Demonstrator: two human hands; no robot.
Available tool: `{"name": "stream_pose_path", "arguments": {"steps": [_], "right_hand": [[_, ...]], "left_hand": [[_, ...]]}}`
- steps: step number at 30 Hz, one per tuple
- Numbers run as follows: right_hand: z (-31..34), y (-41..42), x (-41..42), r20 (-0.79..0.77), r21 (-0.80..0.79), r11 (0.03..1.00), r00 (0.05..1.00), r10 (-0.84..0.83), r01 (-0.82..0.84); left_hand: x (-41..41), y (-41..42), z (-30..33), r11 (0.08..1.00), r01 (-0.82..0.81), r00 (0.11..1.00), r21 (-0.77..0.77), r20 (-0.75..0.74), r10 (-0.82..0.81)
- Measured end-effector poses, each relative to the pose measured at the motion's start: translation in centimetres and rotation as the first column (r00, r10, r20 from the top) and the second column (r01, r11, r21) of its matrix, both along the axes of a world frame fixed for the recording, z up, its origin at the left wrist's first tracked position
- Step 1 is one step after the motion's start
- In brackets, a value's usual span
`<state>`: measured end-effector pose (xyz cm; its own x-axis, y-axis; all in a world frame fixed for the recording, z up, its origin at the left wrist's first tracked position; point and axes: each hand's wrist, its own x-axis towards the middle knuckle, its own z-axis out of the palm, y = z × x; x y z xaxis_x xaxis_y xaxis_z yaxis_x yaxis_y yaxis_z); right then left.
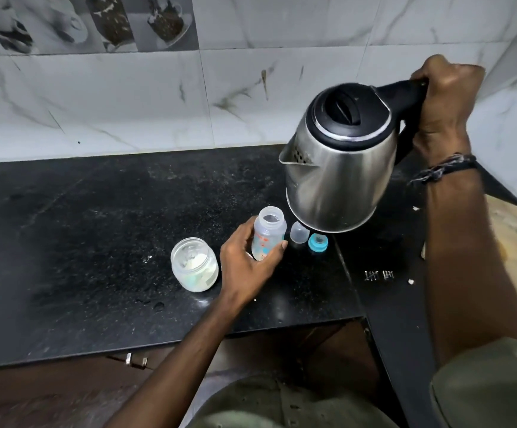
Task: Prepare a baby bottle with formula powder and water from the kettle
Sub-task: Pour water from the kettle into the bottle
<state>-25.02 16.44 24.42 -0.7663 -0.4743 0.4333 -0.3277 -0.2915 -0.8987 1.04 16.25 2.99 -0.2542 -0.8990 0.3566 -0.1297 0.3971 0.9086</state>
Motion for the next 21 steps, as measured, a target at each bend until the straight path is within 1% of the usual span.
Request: {"name": "stream_pose_path", "arguments": {"steps": [8, 11, 21], "right_hand": [[-1.3, 2.2, -0.8, -0.126, 0.06, 0.998, 0.992, 0.03, -0.022], [-1.8, 2.6, -1.0, -0.19, 0.063, 0.997, 0.981, 0.044, -0.033], [-2.6, 2.8, -1.1, -0.361, 0.163, 0.986, 0.93, 0.076, -0.017]], "left_hand": [[0.1, 0.7, 0.0, 0.999, 0.04, 0.999, 0.007, -0.022, -0.039], [0.0, 1.0, 0.0, 0.998, 0.056, 0.998, 0.015, -0.022, -0.056], [-0.9, 1.9, 1.2, 0.99, 0.138, 0.99, -0.008, -0.036, -0.138]]}}
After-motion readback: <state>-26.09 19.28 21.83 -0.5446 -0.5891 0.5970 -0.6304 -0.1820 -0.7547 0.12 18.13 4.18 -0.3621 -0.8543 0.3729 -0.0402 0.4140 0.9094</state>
